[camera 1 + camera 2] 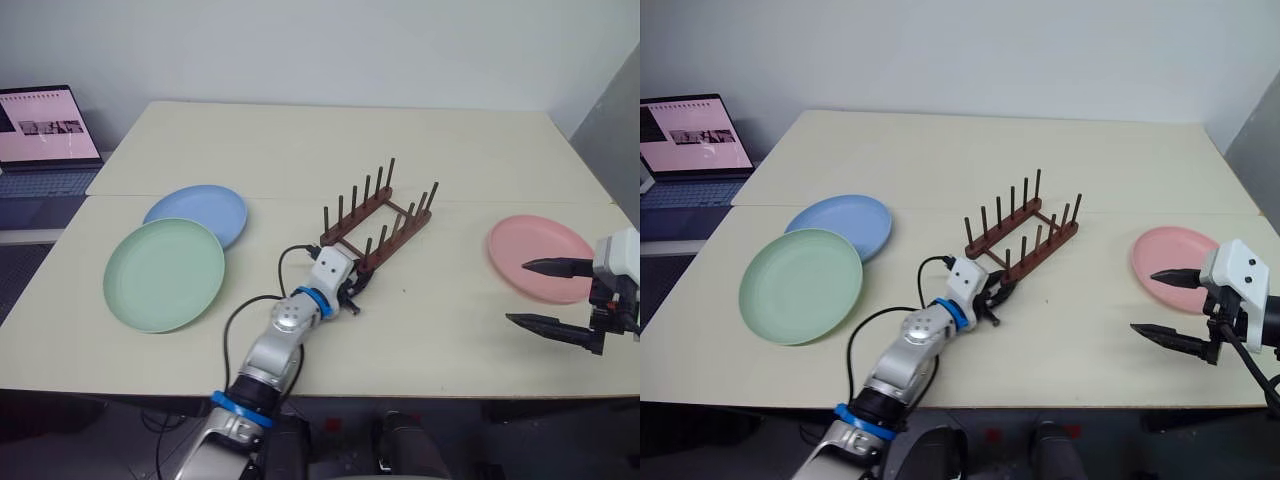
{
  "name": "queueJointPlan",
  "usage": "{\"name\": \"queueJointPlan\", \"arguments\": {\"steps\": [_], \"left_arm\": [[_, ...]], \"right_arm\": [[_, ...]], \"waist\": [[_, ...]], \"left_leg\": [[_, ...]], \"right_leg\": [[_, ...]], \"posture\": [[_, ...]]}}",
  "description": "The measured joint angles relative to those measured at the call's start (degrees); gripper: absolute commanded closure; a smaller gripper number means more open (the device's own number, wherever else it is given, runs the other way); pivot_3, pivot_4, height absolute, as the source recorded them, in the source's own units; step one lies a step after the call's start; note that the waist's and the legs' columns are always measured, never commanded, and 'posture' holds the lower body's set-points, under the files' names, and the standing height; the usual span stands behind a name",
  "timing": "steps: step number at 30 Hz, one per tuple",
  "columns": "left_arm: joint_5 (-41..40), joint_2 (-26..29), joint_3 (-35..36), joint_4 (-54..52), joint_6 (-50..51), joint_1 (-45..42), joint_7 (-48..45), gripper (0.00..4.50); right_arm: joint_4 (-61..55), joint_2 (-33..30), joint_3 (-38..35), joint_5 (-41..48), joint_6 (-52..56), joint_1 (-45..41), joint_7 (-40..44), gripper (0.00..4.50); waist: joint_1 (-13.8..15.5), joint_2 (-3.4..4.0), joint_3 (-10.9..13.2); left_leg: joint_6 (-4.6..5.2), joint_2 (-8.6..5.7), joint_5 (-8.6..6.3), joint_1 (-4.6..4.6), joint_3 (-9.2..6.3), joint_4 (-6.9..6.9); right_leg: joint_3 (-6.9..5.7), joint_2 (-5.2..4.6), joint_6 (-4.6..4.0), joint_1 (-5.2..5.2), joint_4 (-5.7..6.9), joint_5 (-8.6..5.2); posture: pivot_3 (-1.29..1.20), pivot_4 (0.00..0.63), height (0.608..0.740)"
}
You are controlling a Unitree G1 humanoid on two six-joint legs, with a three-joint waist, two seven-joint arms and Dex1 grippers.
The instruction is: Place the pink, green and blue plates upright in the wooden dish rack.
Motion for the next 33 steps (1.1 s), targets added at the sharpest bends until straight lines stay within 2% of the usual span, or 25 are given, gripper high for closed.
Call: {"name": "queueJointPlan", "arguments": {"steps": [5,10,16,25,27,33], "left_arm": [[-4.42,9.25,-1.09,-3.4,-1.19,-0.46,-17.08,3.49],[-6.1,12.27,-2.24,-0.68,-2.88,-5.2,-28.86,3.49],[-5.87,10.15,-3.82,8.6,-7.4,-11.29,-36.8,3.49],[-3.63,5.92,-3.92,22.72,-14.99,-18.8,-38.05,3.49],[-3.55,5.72,-3.68,24.35,-16.06,-19.06,-38.16,2.75],[-3.03,7.06,-2.43,28.69,-18.8,-19.73,-38.04,0.96]], "right_arm": [[-3.44,0.21,-5.24,0.05,2.13,6.25,1.45,0.0],[-6.44,2.13,-9.02,0.07,3.31,10.79,1.86,0.0],[-10.26,5.0,-11.11,0.09,4.39,14.79,1.04,0.0],[-14.05,7.81,-14.07,0.58,5.84,18.83,-0.04,0.0],[-14.14,7.88,-14.06,0.58,5.87,18.97,-0.28,0.0],[-14.16,7.62,-12.82,0.13,5.43,18.31,-1.47,0.0]], "waist": [[0.36,0.02,-0.01],[0.63,-0.02,0.0],[0.55,-0.06,0.02],[0.18,-0.1,0.02],[0.07,-0.11,0.02],[0.02,-0.12,0.02]], "left_leg": [[0.0,0.0,0.0,-0.05,0.0,-0.04],[0.0,0.0,0.0,-0.08,0.02,0.01],[0.0,0.0,0.0,-0.09,-0.01,0.0],[0.0,0.0,0.0,-0.09,-0.03,-0.01],[0.0,0.0,0.0,-0.08,-0.02,0.0],[0.0,0.01,0.0,-0.09,-0.05,-0.02]], "right_leg": [[-0.05,-0.02,-0.08,-0.01,-0.08,-0.05],[-0.04,-0.03,-0.23,0.01,-0.15,-0.13],[-0.07,-0.02,-0.18,0.01,-0.15,-0.1],[-0.06,-0.01,-0.1,0.01,-0.16,-0.07],[-0.06,-0.01,-0.11,0.01,-0.16,-0.07],[-0.08,-0.01,-0.12,0.01,-0.15,-0.07]], "posture": [[0.0,0.15,0.728],[0.0,0.15,0.728],[0.0,0.15,0.728],[0.0,0.15,0.728],[0.0,0.15,0.728],[0.0,0.15,0.728]]}}
